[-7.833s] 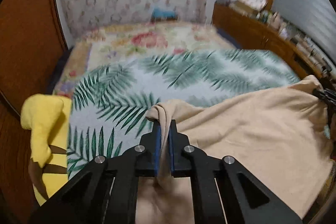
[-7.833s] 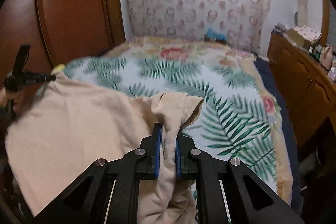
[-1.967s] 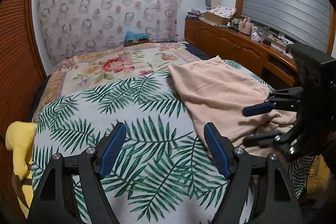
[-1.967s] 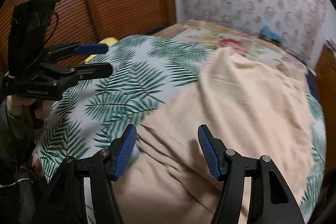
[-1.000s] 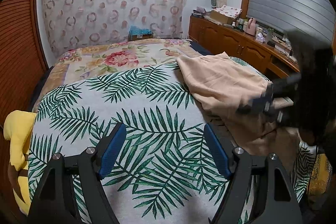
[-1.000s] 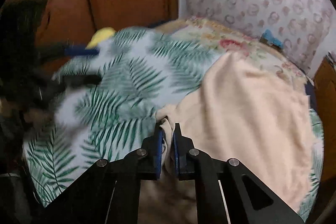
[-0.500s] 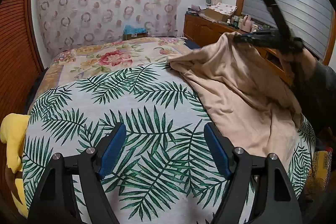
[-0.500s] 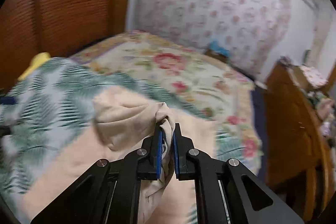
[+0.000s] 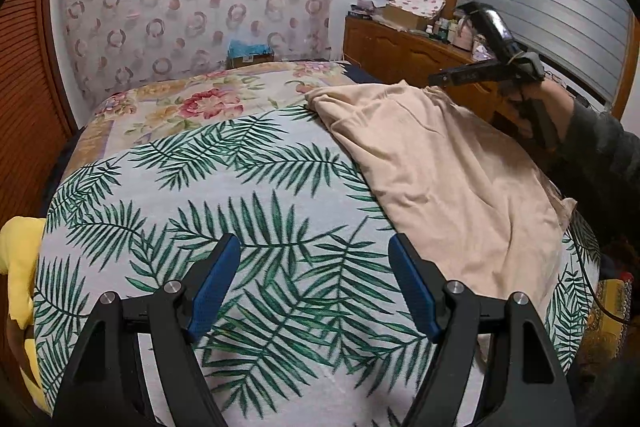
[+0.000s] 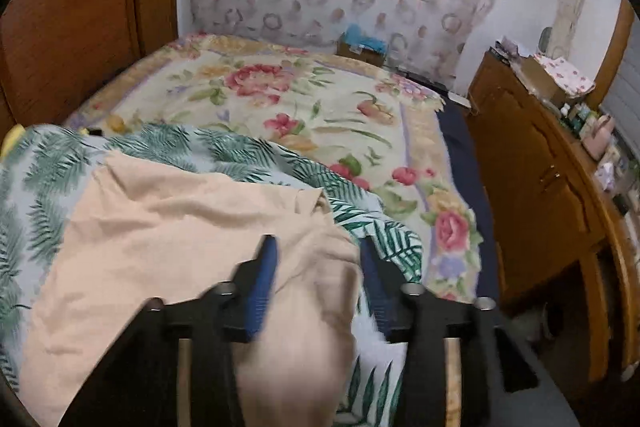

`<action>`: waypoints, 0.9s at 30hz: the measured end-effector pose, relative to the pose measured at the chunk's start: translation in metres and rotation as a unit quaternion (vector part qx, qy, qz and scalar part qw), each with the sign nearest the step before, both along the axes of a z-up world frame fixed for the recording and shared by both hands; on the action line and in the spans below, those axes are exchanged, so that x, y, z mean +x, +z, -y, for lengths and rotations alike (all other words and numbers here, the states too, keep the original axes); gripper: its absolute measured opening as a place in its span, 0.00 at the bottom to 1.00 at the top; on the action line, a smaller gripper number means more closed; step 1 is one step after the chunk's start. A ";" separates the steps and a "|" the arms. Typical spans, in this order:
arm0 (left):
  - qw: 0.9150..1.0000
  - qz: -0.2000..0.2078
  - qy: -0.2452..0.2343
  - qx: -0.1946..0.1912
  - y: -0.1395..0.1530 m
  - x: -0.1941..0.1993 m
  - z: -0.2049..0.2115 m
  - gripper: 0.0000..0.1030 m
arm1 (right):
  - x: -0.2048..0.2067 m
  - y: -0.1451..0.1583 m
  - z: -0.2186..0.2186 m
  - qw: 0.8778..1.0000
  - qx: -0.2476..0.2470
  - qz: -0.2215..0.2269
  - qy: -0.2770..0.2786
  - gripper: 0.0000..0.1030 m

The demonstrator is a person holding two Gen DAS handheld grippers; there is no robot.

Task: Fold small clothes

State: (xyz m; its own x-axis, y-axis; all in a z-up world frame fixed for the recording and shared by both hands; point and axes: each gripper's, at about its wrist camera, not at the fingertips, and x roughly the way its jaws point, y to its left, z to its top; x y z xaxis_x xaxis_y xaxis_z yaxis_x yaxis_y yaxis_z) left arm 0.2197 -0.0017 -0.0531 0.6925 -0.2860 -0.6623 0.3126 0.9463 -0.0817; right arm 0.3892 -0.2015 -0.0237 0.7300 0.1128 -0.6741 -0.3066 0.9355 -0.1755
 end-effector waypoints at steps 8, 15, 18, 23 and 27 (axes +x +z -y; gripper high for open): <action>0.999 -0.014 -0.036 -0.006 -0.004 -0.020 0.035 0.75 | -0.098 0.016 0.073 0.998 0.060 -0.006 0.036 0.46; 0.997 -0.030 -0.071 -0.013 -0.010 -0.043 0.068 0.75 | -0.183 0.002 0.116 0.996 0.073 -0.027 0.048 0.56; 0.996 -0.037 -0.083 -0.015 -0.013 -0.053 0.078 0.74 | -0.197 -0.015 0.128 0.995 0.072 -0.042 0.049 0.57; 0.994 -0.050 -0.098 -0.020 -0.019 -0.072 0.093 0.55 | -0.208 -0.026 0.149 0.994 0.089 -0.062 0.007 0.57; 0.993 -0.058 -0.100 -0.017 -0.024 -0.083 0.100 0.49 | -0.217 -0.027 0.154 0.993 0.100 -0.070 0.003 0.57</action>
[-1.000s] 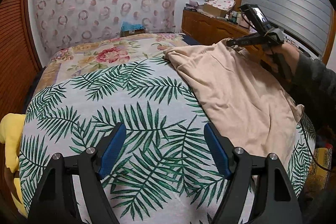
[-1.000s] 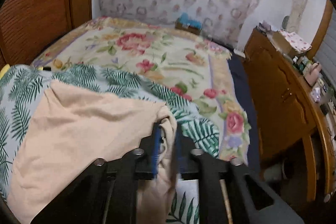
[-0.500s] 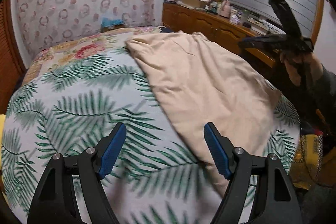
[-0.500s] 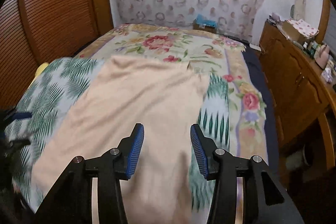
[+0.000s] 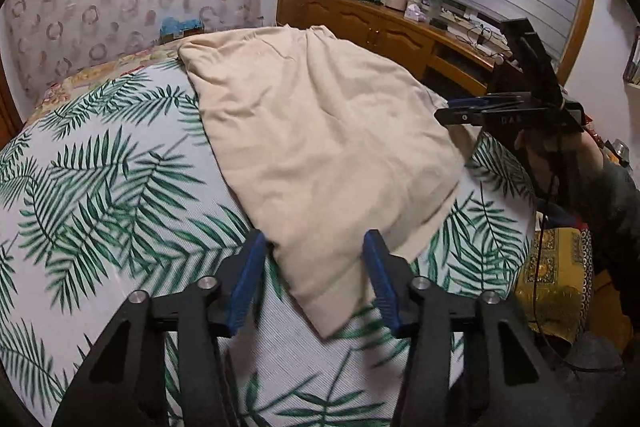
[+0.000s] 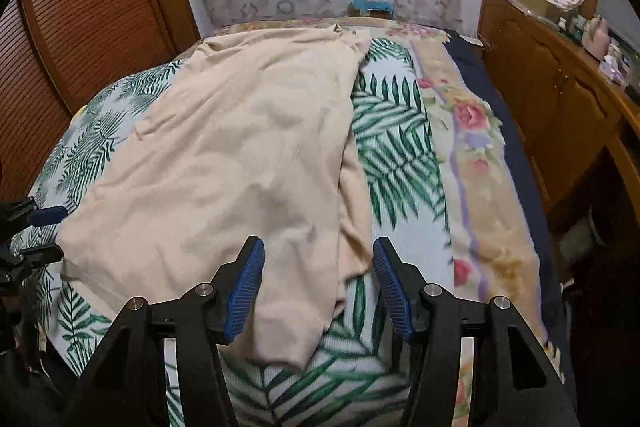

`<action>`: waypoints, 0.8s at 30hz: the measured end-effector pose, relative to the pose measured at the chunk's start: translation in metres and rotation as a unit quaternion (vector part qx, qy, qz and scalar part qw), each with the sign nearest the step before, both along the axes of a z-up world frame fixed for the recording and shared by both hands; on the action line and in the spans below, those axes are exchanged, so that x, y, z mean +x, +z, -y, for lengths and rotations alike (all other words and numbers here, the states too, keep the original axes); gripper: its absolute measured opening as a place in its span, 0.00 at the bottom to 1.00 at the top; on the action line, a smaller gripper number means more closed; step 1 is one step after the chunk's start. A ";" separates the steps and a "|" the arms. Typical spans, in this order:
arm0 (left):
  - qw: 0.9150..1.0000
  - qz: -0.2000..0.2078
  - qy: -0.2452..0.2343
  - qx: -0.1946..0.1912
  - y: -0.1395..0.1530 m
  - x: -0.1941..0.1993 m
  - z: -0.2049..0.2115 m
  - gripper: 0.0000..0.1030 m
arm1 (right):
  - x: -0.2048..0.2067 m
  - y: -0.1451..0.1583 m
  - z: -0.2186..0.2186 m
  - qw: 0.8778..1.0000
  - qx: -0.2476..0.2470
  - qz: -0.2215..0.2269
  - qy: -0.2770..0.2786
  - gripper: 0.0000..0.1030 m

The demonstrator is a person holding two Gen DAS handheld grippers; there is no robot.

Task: Fold small clothes

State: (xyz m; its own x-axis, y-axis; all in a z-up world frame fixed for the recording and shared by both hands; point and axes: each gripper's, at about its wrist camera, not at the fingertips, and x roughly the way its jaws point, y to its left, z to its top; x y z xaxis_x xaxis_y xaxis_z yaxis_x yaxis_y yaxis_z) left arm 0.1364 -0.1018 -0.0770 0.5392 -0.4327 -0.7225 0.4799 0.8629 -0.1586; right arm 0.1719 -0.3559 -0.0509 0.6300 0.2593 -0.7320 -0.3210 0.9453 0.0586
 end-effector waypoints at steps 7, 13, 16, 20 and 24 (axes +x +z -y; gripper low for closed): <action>1.000 -0.014 0.009 0.001 -0.010 -0.007 0.003 0.41 | -0.020 -0.004 -0.009 1.000 -0.003 0.003 0.000 0.42; 1.000 -0.011 0.002 -0.003 0.002 -0.005 0.003 0.06 | -0.024 -0.009 -0.023 0.999 0.023 0.002 0.032 0.11; 0.999 0.029 0.001 -0.016 0.034 -0.022 0.001 0.06 | -0.029 -0.006 -0.022 0.999 0.017 0.017 0.034 0.10; 0.997 0.075 0.002 -0.035 0.066 -0.054 -0.005 0.06 | -0.055 0.020 -0.008 0.996 0.052 0.067 0.021 0.09; 0.997 0.076 0.006 -0.030 0.068 -0.066 -0.012 0.06 | -0.089 0.041 0.000 0.993 0.062 0.094 0.033 0.09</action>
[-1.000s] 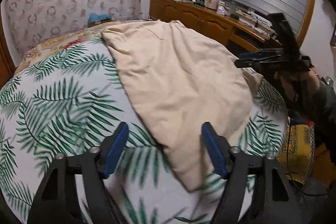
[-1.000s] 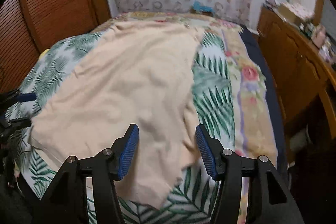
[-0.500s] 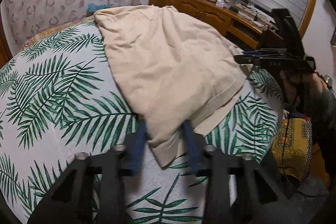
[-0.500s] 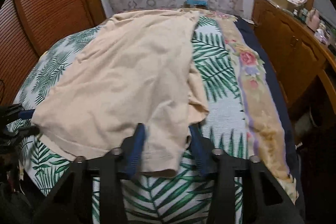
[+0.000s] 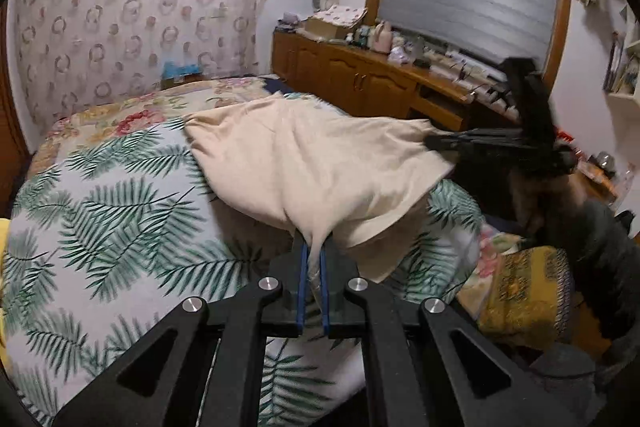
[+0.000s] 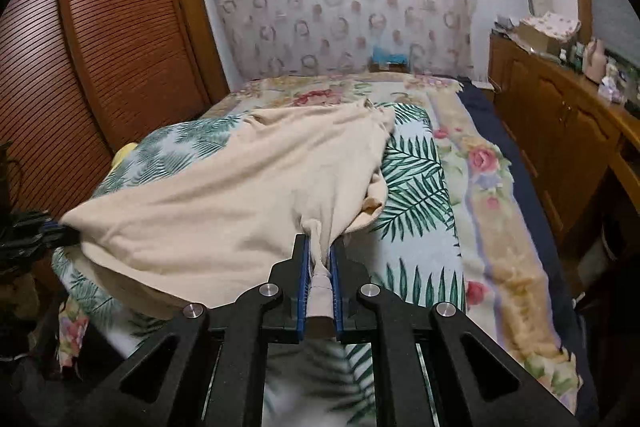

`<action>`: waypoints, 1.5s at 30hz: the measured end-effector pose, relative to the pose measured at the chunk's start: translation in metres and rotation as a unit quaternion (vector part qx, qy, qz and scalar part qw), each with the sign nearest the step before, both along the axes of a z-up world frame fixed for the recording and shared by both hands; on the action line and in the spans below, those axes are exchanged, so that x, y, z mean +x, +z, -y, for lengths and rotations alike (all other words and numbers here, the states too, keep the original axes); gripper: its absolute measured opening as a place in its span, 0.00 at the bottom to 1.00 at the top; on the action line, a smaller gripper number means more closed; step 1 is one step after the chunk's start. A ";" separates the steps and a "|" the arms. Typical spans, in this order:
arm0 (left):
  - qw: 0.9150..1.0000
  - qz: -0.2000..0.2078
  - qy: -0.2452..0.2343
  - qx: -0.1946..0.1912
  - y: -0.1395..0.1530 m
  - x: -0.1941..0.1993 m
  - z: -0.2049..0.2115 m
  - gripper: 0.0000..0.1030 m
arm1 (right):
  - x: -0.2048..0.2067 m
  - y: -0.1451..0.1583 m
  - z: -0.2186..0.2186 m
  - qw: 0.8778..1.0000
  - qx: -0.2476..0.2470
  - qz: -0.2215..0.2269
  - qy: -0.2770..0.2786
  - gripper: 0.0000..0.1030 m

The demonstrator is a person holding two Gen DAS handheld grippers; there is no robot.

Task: Fold small clothes

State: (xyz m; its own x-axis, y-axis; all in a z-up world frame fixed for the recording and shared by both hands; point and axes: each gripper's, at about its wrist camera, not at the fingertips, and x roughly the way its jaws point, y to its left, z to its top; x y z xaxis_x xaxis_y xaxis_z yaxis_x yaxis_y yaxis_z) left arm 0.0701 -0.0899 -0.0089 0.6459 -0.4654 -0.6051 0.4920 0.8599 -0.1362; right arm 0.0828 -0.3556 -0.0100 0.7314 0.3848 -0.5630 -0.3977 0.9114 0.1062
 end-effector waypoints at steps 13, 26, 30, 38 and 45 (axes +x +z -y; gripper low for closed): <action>0.998 0.045 -0.012 -0.037 0.049 -0.018 -0.018 0.06 | -0.052 0.034 0.016 0.999 0.010 0.015 0.033 0.09; 0.998 0.032 0.053 -0.024 0.044 0.133 -0.028 0.06 | 0.070 0.019 -0.009 0.999 0.023 0.034 0.016 0.09; 0.998 0.012 0.062 -0.026 0.034 0.175 -0.031 0.06 | 0.115 0.003 -0.020 1.000 0.016 0.021 0.014 0.09; 0.997 -0.016 0.081 0.005 -0.003 0.224 -0.025 0.06 | 0.173 -0.021 -0.035 1.000 0.003 -0.016 0.012 0.09; 0.997 -0.013 0.076 0.007 -0.010 0.227 -0.025 0.25 | 0.193 -0.025 -0.048 1.000 -0.001 -0.023 0.012 0.10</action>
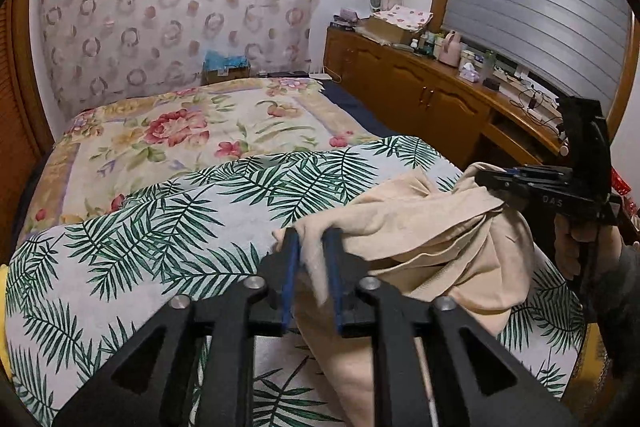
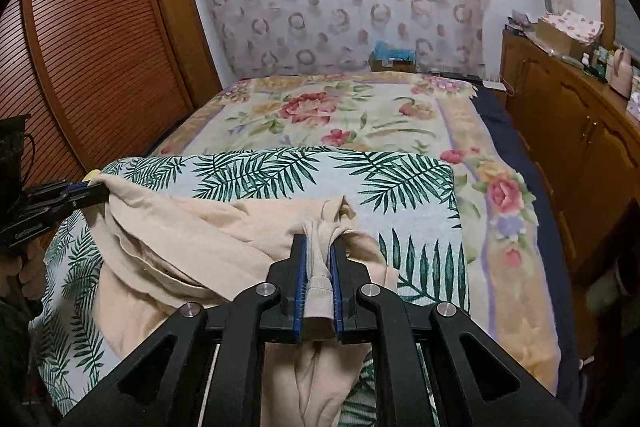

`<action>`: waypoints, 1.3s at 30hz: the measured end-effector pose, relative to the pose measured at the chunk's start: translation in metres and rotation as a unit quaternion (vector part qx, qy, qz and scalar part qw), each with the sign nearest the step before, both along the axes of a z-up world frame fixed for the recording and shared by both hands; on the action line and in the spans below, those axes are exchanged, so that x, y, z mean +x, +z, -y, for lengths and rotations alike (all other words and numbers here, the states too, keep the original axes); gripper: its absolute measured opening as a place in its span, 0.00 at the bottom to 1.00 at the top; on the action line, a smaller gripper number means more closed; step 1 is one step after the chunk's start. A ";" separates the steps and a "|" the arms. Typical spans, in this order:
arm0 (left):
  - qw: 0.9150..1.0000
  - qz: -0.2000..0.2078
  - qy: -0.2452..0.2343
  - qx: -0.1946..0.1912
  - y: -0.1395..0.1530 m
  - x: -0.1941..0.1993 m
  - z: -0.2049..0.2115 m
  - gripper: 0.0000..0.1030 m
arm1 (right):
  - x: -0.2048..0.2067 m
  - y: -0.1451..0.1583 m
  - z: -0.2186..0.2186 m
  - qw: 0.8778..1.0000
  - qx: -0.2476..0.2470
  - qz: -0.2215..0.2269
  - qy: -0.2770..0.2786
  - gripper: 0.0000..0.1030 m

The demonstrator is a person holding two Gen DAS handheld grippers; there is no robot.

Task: Fold small clothes

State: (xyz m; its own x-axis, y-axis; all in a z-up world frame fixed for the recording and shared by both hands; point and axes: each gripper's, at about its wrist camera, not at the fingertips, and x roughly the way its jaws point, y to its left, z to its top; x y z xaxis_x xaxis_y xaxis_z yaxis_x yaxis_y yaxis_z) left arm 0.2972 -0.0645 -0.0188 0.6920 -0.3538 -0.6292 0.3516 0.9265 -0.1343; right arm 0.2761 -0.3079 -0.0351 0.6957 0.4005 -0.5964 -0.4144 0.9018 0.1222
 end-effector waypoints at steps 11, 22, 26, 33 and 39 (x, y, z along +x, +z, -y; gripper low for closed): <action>0.999 -0.025 -0.030 0.015 -0.024 -0.015 -0.008 0.72 | -0.016 0.020 0.013 0.999 -0.021 0.047 -0.017 0.43; 0.997 -0.064 -0.033 0.041 -0.043 0.002 0.005 0.72 | -0.038 0.000 0.011 0.998 -0.054 0.014 0.033 0.44; 0.996 -0.070 -0.030 0.046 -0.048 0.008 0.006 0.72 | -0.026 -0.014 0.004 0.996 -0.068 -0.006 0.049 0.44; 0.996 -0.073 -0.022 0.037 -0.051 0.011 0.003 0.73 | 0.024 -0.017 0.000 0.996 -0.047 -0.036 0.067 0.44; 0.996 -0.086 -0.013 0.032 -0.061 0.012 -0.004 0.73 | 0.044 -0.014 0.006 0.994 0.010 -0.042 0.098 0.03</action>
